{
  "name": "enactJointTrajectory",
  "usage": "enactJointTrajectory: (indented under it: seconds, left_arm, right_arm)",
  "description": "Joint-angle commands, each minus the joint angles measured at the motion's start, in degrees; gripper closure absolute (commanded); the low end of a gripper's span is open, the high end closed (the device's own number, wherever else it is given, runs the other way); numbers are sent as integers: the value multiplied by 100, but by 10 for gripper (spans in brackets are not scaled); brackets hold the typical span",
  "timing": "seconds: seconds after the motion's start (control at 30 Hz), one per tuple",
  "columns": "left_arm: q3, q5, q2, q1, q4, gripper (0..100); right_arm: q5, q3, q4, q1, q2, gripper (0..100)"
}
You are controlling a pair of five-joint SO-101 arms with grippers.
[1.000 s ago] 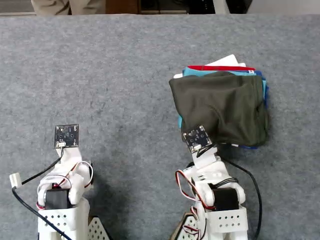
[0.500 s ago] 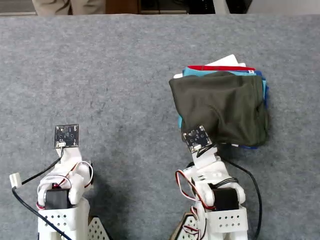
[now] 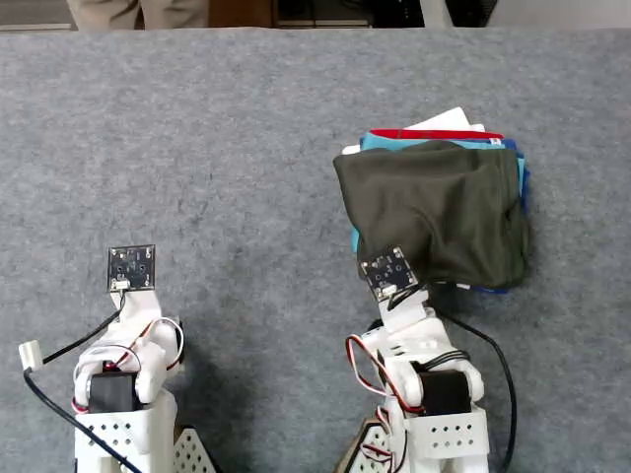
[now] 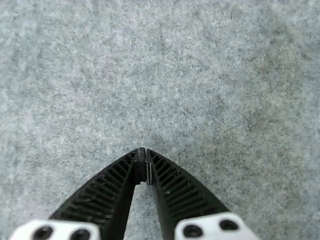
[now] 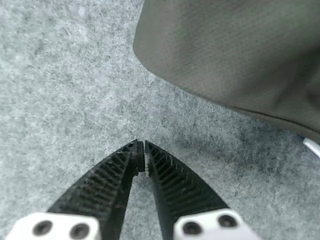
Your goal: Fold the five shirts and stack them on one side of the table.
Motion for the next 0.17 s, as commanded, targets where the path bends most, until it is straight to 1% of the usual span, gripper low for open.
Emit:
enactJointTrajectory:
  seconds: [0.0,0.13]
  left_arm:
    - [70,-18,-66,0,35,981]
    - [70,-18,-66,0,35,981]
  right_arm:
    - [26,4,9,13,-593,982]
    - [26,4,9,13,-593,982]
